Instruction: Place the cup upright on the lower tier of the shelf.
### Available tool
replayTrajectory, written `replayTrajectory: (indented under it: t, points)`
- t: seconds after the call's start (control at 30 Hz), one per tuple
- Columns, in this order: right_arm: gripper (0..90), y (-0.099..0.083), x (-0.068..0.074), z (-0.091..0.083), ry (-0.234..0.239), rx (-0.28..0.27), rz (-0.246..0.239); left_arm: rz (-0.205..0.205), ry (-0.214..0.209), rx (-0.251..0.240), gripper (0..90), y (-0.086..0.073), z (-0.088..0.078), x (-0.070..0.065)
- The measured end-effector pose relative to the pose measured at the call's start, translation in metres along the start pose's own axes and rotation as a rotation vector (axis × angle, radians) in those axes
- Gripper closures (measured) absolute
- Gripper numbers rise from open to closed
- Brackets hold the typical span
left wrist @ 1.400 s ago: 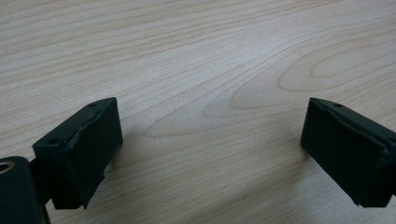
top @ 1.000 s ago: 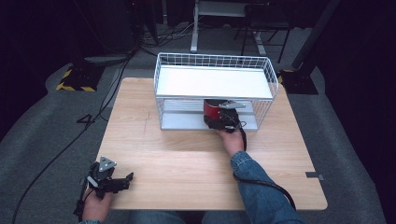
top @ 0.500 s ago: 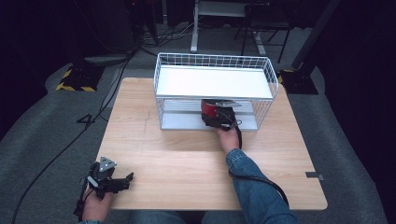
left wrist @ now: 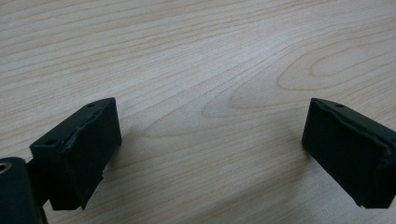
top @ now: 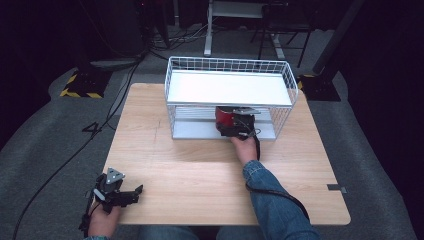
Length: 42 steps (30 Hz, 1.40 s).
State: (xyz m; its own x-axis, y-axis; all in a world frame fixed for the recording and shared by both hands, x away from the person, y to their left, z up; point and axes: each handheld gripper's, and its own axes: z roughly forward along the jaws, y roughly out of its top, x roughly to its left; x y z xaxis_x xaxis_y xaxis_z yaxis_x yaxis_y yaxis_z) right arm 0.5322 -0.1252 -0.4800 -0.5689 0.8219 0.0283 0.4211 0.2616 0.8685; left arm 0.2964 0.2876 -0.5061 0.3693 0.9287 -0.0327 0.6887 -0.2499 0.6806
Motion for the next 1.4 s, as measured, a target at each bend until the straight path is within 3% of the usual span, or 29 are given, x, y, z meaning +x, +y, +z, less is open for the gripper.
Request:
replayTrajectory:
  t: [0.1, 0.37, 0.67, 1.1, 1.27, 1.4]
  points:
    - [0.0, -0.002, -0.002, -0.006, -0.003, -0.003, -0.038, 0.000, -0.002, 0.001, 5.0, 0.000, 0.000, 0.000]
    - [0.0, -0.002, -0.004, -0.034, 0.017, -0.009, -0.054, 0.002, -0.005, 0.002, 4.2, 0.000, 0.000, 0.000]
    - [0.0, -0.003, -0.005, -0.067, 0.056, -0.003, -0.041, 0.006, -0.005, 0.010, 3.8, 0.000, 0.000, 0.000]
    - [0.8, -0.005, -0.007, -0.129, 0.119, 0.003, -0.047, 0.013, 0.001, 0.011, 3.6, 0.001, 0.001, -0.001]
    - [2.8, -0.009, -0.011, -0.147, 0.130, 0.002, -0.063, 0.010, 0.002, 0.011, 3.3, 0.001, 0.001, -0.002]
    - [4.7, -0.013, -0.012, -0.157, 0.141, -0.004, -0.050, 0.007, 0.004, 0.010, 3.2, 0.001, 0.001, -0.002]
